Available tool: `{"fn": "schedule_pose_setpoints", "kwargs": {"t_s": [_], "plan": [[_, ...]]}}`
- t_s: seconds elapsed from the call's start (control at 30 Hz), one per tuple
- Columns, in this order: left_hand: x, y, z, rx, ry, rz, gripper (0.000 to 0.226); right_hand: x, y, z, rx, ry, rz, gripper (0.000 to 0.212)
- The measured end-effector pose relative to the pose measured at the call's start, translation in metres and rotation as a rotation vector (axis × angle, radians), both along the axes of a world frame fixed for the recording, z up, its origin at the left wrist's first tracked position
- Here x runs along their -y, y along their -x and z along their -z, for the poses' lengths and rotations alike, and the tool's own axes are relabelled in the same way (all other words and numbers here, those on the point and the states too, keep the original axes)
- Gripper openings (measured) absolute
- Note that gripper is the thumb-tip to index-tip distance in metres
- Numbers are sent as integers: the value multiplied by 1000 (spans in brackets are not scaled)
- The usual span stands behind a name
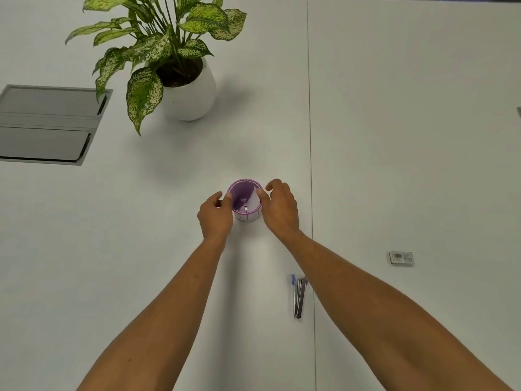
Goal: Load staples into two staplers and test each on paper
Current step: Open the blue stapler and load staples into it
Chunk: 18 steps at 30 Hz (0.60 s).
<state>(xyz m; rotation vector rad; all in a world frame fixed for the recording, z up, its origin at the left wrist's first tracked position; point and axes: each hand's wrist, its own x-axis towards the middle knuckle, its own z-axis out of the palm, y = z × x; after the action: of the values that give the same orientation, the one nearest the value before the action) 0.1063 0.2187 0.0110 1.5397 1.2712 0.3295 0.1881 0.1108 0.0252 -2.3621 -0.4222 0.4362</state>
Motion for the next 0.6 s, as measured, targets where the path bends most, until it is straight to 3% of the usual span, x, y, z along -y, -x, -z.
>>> {"fn": "schedule_pose_setpoints", "kwargs": {"t_s": [0.1, 0.27, 0.47, 0.6], "plan": [[14, 8, 0, -14, -8, -85, 47, 25, 12, 3, -13, -103, 100, 26], [68, 36, 8, -68, -59, -68, 35, 93, 45, 20, -33, -127, 244, 15], [139, 70, 26, -200, 72, 205, 37, 160, 84, 43, -162, -16, 316, 13], [168, 76, 25, -257, 157, 392, 38, 176, 103, 48, -294, 61, 250, 29]]}}
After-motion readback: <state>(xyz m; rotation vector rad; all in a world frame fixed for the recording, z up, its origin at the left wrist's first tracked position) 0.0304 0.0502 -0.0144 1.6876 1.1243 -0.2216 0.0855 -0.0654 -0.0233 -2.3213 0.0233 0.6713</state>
